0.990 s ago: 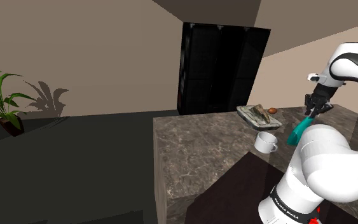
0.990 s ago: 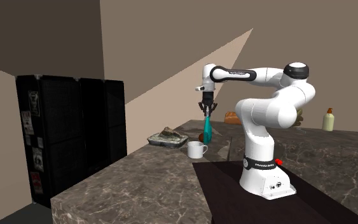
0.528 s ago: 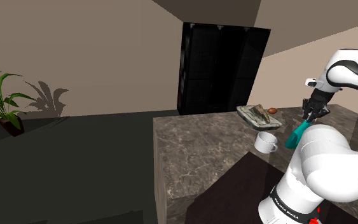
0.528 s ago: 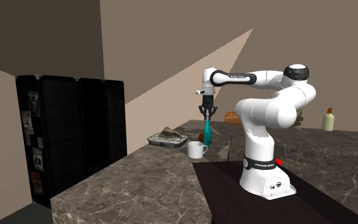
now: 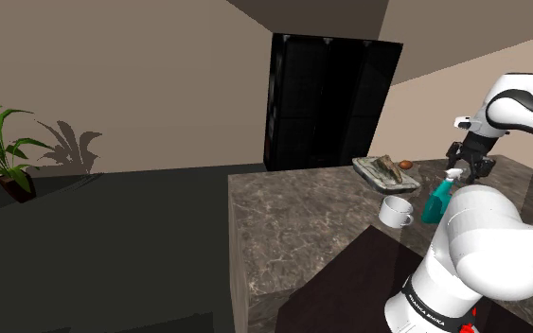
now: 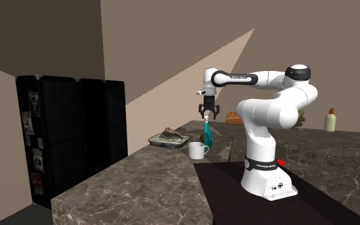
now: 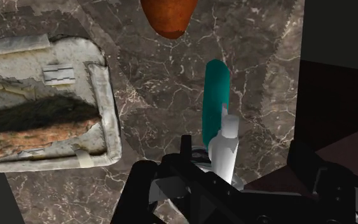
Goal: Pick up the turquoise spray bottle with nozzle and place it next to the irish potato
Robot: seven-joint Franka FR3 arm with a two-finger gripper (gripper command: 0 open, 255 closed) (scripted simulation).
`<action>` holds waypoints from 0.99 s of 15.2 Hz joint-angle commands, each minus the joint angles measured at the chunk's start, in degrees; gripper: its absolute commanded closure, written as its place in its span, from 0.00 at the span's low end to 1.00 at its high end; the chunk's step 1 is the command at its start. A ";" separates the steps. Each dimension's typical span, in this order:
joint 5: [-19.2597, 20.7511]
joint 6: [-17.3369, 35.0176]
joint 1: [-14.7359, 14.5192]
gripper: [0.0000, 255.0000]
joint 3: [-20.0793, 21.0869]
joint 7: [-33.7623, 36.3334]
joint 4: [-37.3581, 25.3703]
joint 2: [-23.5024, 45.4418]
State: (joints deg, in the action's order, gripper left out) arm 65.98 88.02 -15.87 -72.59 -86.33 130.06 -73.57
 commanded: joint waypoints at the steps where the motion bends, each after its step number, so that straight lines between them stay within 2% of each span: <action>1: 0.00 0.00 0.00 0.00 0.00 0.00 0.00 0.00; 3: 0.00 0.00 0.00 0.00 0.00 0.00 0.00 0.00; 7: -4.58 -4.09 -0.78 0.00 5.19 -0.93 -4.04 2.03; 15: -4.58 -4.08 -0.78 0.00 5.19 -0.93 -4.04 2.03</action>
